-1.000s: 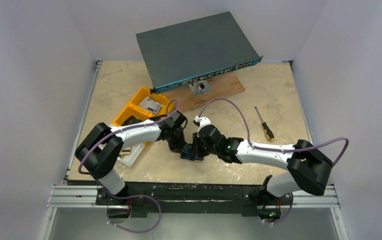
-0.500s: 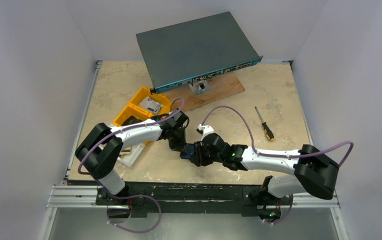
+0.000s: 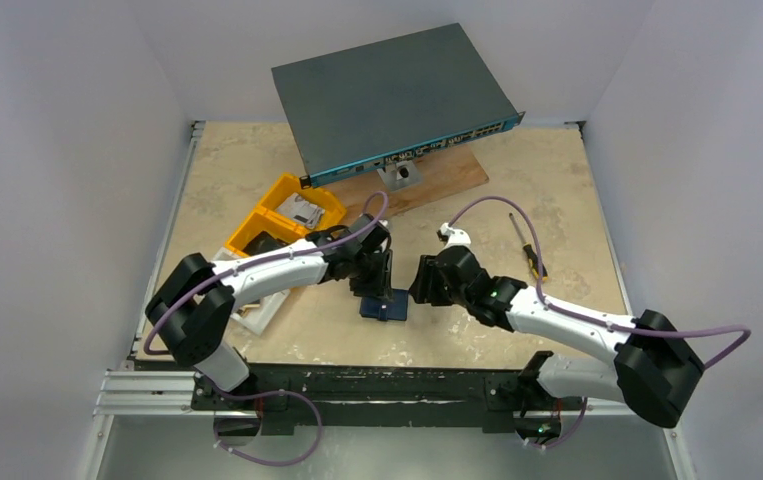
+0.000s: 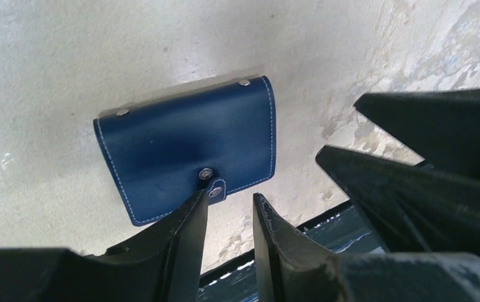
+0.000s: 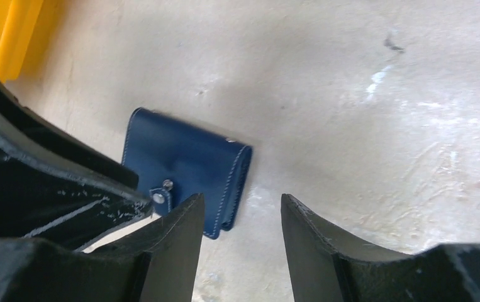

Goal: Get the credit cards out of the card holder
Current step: Open the card holder at the center of the board.

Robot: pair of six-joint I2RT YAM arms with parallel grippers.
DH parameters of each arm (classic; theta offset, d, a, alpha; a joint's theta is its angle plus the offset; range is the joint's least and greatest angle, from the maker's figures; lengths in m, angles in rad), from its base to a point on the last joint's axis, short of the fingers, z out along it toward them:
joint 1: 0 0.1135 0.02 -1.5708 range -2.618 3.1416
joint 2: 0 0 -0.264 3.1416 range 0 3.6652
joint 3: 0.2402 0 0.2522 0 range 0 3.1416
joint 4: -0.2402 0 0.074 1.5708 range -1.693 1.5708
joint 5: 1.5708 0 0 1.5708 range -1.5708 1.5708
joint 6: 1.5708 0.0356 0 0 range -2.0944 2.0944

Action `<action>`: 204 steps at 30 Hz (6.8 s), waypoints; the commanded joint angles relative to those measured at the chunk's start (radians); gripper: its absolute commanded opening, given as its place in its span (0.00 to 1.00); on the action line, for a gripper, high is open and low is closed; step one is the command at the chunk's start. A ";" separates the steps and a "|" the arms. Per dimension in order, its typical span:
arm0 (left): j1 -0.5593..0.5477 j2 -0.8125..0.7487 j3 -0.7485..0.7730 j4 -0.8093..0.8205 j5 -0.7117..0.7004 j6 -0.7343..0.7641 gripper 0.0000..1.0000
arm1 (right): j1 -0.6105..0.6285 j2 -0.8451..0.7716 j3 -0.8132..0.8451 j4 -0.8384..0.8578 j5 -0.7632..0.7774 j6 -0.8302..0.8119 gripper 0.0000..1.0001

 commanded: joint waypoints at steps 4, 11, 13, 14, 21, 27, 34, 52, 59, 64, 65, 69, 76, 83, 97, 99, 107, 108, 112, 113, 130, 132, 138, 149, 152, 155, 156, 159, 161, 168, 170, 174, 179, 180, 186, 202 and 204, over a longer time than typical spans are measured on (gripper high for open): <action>-0.055 0.074 0.100 -0.081 -0.096 0.067 0.37 | -0.048 -0.048 -0.022 -0.027 0.001 0.002 0.49; -0.104 0.124 0.132 -0.145 -0.180 0.075 0.43 | -0.051 -0.045 -0.039 -0.004 -0.015 0.013 0.49; -0.114 0.132 0.132 -0.147 -0.190 0.077 0.44 | -0.052 -0.044 -0.040 -0.003 -0.015 0.013 0.49; -0.118 0.138 0.134 -0.150 -0.194 0.079 0.44 | -0.053 -0.045 -0.039 -0.001 -0.016 0.013 0.49; -0.146 0.136 0.136 -0.144 -0.243 0.111 0.23 | -0.054 -0.039 -0.041 0.009 -0.024 0.017 0.49; -0.161 0.056 0.151 -0.148 -0.282 0.210 0.00 | -0.054 -0.042 -0.042 0.008 -0.021 0.026 0.49; -0.173 -0.180 0.168 -0.130 -0.209 0.433 0.00 | -0.054 -0.057 -0.043 -0.010 -0.005 0.044 0.47; -0.174 -0.117 0.258 -0.025 0.181 0.608 0.00 | -0.107 -0.148 -0.091 -0.117 0.125 0.179 0.52; -0.171 -0.152 0.049 -0.066 0.099 0.459 0.00 | -0.111 -0.200 -0.121 -0.102 0.094 0.166 0.52; -0.163 -0.218 -0.072 -0.172 -0.052 0.322 0.00 | -0.110 -0.166 -0.095 -0.079 0.084 0.097 0.52; -0.155 -0.226 -0.081 -0.198 -0.080 0.295 0.00 | -0.110 -0.158 -0.092 -0.064 0.068 0.088 0.52; -0.119 -0.219 -0.082 -0.326 -0.247 0.206 0.00 | -0.097 -0.121 -0.087 0.007 0.010 0.071 0.52; 0.006 -0.106 -0.043 -0.276 -0.307 0.166 0.00 | -0.045 -0.034 -0.056 0.056 -0.015 0.076 0.51; 0.014 0.063 0.069 -0.152 -0.174 0.161 0.00 | -0.045 -0.046 -0.054 0.041 -0.037 0.100 0.51; 0.020 0.173 0.137 -0.169 -0.183 0.157 0.00 | -0.054 -0.050 -0.047 0.012 0.020 0.097 0.48; 0.024 0.185 0.157 -0.205 -0.227 0.171 0.00 | -0.066 -0.048 -0.034 0.017 0.025 0.084 0.48; 0.038 0.198 0.190 -0.235 -0.263 0.199 0.00 | -0.119 0.040 0.032 0.063 0.011 0.051 0.46; 0.038 0.200 0.191 -0.235 -0.264 0.203 0.00 | -0.128 0.049 0.031 0.072 0.004 0.051 0.46; 0.040 0.206 0.200 -0.241 -0.265 0.219 0.00 | -0.140 0.095 0.038 0.100 -0.041 0.041 0.42; 0.040 0.206 0.200 -0.241 -0.263 0.223 0.00 | -0.140 0.102 0.040 0.108 -0.056 0.036 0.41; 0.040 0.188 0.206 -0.216 -0.214 0.257 0.00 | -0.105 0.179 0.067 0.182 -0.138 0.057 0.30; 0.040 0.182 0.207 -0.214 -0.209 0.261 0.00 | -0.095 0.187 0.072 0.193 -0.151 0.066 0.30; 0.039 0.154 0.207 -0.210 -0.179 0.271 0.00 | -0.066 0.210 0.101 0.201 -0.162 0.091 0.29; 0.039 -0.002 0.200 -0.274 -0.177 0.273 0.20 | -0.063 0.281 0.113 0.260 -0.223 0.126 0.30; 0.039 -0.054 0.184 -0.297 -0.187 0.267 0.23 | -0.059 0.296 0.125 0.271 -0.242 0.134 0.30; 0.038 -0.096 0.161 -0.302 -0.186 0.259 0.26 | -0.047 0.302 0.142 0.272 -0.255 0.145 0.34; 0.039 -0.104 0.156 -0.302 -0.184 0.256 0.26 | -0.042 0.301 0.147 0.272 -0.260 0.147 0.36; 0.039 -0.126 0.144 -0.305 -0.182 0.252 0.26 | -0.026 0.292 0.161 0.271 -0.271 0.158 0.41; 0.038 -0.145 0.139 -0.306 -0.183 0.250 0.26 | -0.015 0.294 0.166 0.270 -0.273 0.164 0.43; 0.039 -0.197 0.134 -0.316 -0.183 0.250 0.26 | -0.007 0.355 0.152 0.329 -0.317 0.200 0.44; 0.038 -0.208 0.131 -0.314 -0.169 0.247 0.26 | -0.007 0.376 0.149 0.350 -0.327 0.210 0.45; 0.039 -0.222 0.118 -0.301 -0.136 0.235 0.26 | -0.007 0.432 0.142 0.401 -0.354 0.236 0.51; 0.038 -0.232 0.094 -0.272 -0.095 0.211 0.25 | -0.007 0.455 0.147 0.413 -0.359 0.246 0.55; 0.038 -0.234 0.084 -0.262 -0.092 0.203 0.25 | -0.007 0.445 0.148 0.407 -0.354 0.246 0.56; 0.038 -0.238 -0.018 -0.106 -0.008 0.075 0.21 | -0.008 0.383 0.134 0.394 -0.338 0.274 0.63; 0.038 -0.236 -0.146 0.169 0.074 -0.061 0.15 | -0.050 0.236 0.056 0.387 -0.299 0.344 0.71; 0.038 -0.244 -0.143 0.168 0.057 -0.070 0.14 | -0.049 0.225 0.047 0.390 -0.312 0.342 0.71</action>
